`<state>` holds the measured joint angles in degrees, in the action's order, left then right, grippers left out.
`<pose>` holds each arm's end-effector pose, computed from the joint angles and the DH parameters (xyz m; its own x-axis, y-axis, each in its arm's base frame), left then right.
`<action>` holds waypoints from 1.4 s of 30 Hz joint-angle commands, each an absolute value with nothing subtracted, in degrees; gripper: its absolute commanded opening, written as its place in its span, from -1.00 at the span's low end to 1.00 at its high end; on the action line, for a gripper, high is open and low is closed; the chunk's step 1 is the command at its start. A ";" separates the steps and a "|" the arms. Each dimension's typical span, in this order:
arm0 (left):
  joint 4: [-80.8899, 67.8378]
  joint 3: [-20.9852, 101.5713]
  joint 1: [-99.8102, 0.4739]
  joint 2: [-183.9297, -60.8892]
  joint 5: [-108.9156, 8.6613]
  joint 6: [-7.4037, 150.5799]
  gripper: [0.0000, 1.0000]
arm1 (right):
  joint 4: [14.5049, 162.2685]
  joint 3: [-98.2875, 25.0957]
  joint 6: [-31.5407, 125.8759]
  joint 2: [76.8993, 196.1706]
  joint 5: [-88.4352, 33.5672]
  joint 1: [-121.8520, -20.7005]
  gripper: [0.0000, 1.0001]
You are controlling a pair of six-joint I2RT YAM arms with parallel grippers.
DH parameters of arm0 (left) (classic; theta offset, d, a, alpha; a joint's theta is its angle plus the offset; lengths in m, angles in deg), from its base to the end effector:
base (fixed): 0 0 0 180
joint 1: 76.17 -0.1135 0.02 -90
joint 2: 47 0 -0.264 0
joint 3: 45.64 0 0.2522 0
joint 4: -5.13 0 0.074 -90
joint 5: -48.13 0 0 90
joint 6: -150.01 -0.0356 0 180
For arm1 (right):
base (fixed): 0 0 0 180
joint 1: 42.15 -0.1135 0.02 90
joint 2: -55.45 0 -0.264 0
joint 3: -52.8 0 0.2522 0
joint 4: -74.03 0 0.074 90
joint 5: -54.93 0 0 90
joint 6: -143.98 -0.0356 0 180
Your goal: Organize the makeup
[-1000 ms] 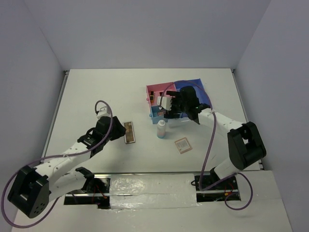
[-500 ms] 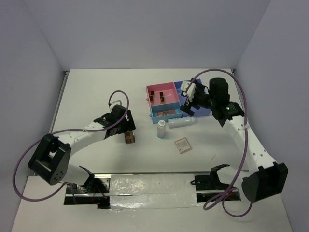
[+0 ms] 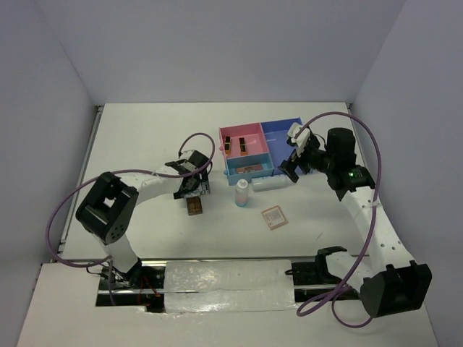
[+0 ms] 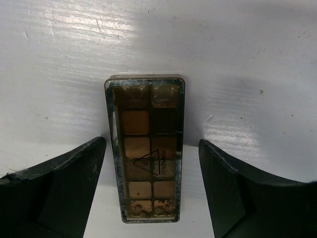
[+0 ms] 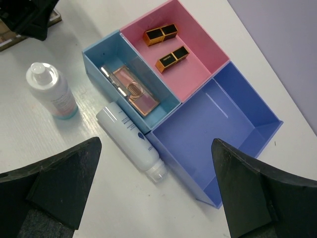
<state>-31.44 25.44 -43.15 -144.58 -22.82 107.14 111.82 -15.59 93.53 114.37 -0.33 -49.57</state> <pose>0.2824 -0.1697 0.1667 -0.7953 -0.3094 -0.5214 -0.2818 0.9501 -0.1340 0.2189 0.0490 0.3321 0.0216 -0.5249 -0.8509 -0.7649 0.5394 -0.3521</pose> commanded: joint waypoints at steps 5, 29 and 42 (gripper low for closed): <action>-34.74 28.42 -42.77 -148.77 -20.59 106.94 0.45 | 109.50 -14.84 90.28 111.44 1.66 -48.39 0.99; -12.86 37.99 -43.65 -133.83 -46.32 71.63 -1.00 | 110.29 -13.35 89.23 106.78 3.95 -45.40 0.99; -12.16 54.25 -42.86 -147.98 -57.48 49.29 -0.98 | 109.76 -12.99 88.18 106.43 3.68 -44.00 0.99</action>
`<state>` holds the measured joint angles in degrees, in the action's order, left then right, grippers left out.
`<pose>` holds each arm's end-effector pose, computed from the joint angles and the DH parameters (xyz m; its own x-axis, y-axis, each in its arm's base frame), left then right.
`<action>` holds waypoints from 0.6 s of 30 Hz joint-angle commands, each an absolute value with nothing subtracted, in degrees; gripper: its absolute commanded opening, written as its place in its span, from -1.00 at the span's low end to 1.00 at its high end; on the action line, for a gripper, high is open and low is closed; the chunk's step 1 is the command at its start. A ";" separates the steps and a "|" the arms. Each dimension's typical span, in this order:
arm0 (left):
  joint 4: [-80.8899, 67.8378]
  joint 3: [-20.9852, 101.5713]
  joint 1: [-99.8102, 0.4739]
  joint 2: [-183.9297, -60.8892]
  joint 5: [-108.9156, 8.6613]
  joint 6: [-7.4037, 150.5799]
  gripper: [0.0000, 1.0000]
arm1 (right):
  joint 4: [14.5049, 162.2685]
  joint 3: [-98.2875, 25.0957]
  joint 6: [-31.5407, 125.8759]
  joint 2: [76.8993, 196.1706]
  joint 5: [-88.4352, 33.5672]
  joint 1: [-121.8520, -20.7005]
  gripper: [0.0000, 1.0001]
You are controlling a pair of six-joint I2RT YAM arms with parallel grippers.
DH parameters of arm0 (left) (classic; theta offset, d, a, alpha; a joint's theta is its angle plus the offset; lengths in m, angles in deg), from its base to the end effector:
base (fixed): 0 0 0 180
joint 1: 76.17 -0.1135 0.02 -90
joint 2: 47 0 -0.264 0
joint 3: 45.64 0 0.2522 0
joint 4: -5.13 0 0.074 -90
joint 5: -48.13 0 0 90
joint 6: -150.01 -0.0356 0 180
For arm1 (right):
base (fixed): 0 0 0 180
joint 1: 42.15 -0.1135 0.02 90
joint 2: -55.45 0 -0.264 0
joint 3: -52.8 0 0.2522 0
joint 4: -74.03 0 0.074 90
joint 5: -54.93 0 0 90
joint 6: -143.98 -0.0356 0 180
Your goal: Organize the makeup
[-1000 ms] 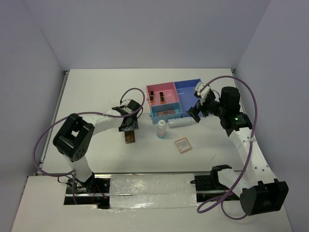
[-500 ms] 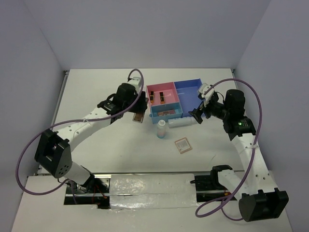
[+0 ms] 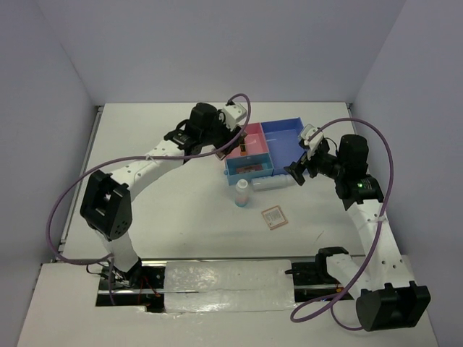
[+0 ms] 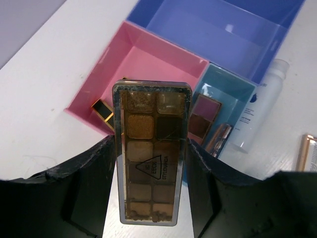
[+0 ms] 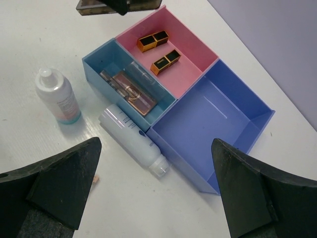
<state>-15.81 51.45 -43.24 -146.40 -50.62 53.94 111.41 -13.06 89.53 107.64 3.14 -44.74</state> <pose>0.3457 -0.2304 0.3207 -0.2602 0.2931 -0.9200 0.6860 0.7267 0.0374 0.1954 0.0309 0.3407 0.0228 -0.4563 -0.8895 -0.7227 0.6073 -0.3300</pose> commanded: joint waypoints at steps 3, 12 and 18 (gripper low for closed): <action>-7.34 53.91 -42.86 -149.57 -63.37 50.78 -0.97 | 109.76 -13.08 87.73 106.17 4.03 -43.12 0.99; -1.68 55.57 -42.86 -154.40 -78.24 54.82 -0.86 | 110.47 -12.47 87.56 105.64 4.39 -40.22 0.99; -18.45 65.58 -44.26 -161.61 -90.35 52.37 -0.79 | 110.29 -12.12 87.20 105.64 4.65 -39.42 0.99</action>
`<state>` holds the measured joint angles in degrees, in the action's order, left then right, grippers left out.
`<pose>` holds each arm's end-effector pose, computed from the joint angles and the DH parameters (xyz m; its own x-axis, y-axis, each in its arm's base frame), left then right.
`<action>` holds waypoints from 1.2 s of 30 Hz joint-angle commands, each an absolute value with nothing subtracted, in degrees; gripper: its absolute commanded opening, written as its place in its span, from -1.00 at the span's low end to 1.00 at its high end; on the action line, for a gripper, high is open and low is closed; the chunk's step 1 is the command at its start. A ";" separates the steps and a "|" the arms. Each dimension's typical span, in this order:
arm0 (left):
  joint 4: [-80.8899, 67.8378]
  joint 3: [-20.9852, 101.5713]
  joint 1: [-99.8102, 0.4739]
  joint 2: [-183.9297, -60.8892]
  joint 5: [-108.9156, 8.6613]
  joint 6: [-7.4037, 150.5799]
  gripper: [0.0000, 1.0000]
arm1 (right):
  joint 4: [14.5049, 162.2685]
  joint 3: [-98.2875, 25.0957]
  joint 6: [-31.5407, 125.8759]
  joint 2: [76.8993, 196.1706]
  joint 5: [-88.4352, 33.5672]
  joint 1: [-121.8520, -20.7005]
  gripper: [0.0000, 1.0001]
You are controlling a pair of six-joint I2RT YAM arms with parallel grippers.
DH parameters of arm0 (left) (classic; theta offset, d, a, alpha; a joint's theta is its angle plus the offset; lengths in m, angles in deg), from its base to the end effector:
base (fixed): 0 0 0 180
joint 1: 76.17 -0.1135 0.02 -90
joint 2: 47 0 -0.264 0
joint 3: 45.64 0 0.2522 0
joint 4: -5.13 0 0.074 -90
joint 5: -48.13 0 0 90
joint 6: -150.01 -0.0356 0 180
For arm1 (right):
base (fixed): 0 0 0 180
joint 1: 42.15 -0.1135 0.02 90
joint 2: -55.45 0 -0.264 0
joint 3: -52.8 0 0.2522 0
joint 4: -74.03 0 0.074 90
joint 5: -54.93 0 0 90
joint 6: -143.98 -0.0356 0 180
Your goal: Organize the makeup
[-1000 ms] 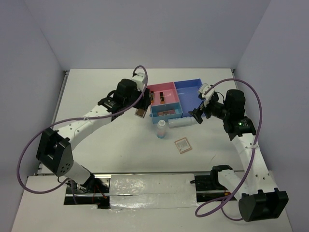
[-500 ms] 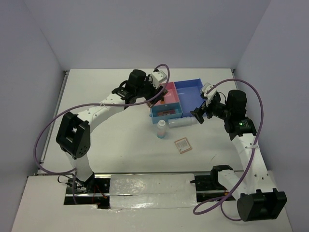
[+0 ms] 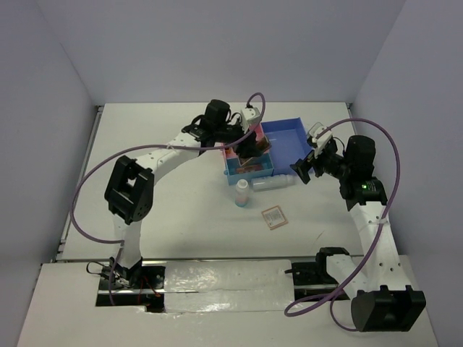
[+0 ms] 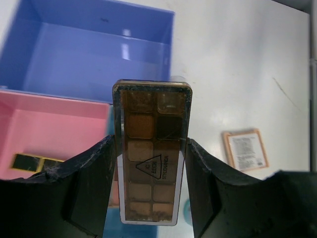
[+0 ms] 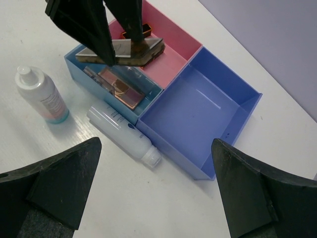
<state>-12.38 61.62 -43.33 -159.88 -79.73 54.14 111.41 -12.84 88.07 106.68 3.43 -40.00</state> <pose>0.3810 -0.2719 0.2919 -0.2360 0.2484 -0.9395 0.9314 0.3336 -0.1458 0.1934 0.0149 0.3423 -0.0184 -0.4383 -0.8987 -0.6686 0.6737 -0.3149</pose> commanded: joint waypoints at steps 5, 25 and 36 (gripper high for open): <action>-18.39 66.30 -47.33 -163.72 -97.49 53.50 -0.67 | 110.20 -12.03 87.03 105.82 5.09 -39.16 0.99; -31.13 76.58 -48.83 -173.74 -99.61 51.66 -0.27 | 109.50 -11.94 86.50 106.25 5.71 -38.90 0.99; -31.83 78.95 -49.10 -177.08 -93.64 52.80 0.59 | 109.59 -11.59 86.41 105.73 5.88 -38.81 0.99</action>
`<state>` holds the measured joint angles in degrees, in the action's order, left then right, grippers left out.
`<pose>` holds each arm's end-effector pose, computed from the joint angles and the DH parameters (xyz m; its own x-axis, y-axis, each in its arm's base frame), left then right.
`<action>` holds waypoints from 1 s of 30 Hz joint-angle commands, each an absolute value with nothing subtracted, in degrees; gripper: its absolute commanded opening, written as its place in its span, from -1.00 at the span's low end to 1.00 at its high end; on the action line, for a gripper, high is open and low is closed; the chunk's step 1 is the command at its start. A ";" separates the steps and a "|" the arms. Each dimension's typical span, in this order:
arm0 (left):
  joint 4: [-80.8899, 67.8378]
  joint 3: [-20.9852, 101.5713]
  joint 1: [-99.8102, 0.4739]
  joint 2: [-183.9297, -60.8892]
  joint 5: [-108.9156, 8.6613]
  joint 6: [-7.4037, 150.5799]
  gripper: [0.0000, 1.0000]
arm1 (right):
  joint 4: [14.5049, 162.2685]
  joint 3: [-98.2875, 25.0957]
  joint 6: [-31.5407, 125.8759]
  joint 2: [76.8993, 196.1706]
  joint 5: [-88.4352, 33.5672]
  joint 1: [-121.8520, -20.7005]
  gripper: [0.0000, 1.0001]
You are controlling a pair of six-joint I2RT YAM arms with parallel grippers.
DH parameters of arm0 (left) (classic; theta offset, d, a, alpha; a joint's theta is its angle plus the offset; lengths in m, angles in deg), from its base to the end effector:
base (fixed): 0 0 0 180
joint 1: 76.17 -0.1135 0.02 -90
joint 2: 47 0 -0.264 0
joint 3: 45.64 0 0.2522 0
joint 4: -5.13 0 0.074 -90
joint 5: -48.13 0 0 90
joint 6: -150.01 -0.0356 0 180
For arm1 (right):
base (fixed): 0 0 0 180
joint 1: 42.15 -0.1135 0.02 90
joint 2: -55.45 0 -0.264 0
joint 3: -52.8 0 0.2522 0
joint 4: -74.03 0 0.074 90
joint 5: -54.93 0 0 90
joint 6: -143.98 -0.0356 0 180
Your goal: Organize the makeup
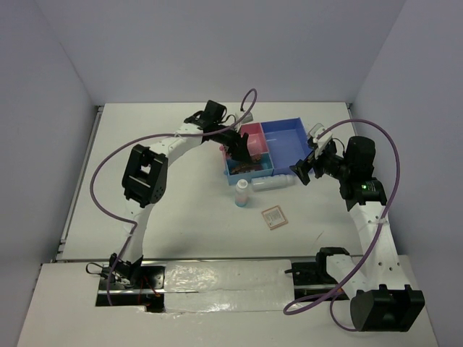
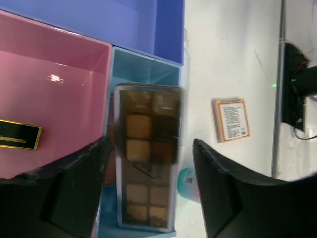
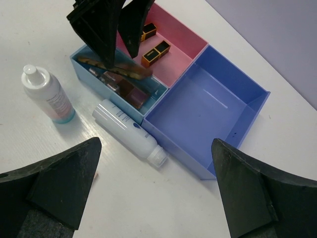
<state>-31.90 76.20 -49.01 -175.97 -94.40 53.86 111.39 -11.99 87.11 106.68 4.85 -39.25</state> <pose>0.4363 -0.2556 0.2208 -0.5323 0.3463 -0.7725 0.8462 0.2457 -0.4729 0.1935 0.0131 0.3376 -0.0382 -0.4178 -0.9078 -0.6788 0.6775 -0.2832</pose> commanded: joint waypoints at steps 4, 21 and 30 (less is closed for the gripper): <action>-30.26 78.87 -49.19 -175.68 -92.93 53.76 0.92 | 110.64 -11.32 87.72 105.55 6.32 -38.81 0.99; -6.52 51.22 -54.72 -141.35 -73.97 72.47 -0.06 | 152.59 -10.63 149.36 119.08 15.23 -47.57 0.99; -10.48 27.91 -58.59 -121.04 -61.04 79.07 0.33 | 132.90 -2.10 135.20 122.24 2.99 -61.83 0.99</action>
<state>-9.38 33.53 -58.17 -124.82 -66.79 74.97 141.37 -2.68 139.50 120.93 7.49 -59.97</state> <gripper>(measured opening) 0.638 0.994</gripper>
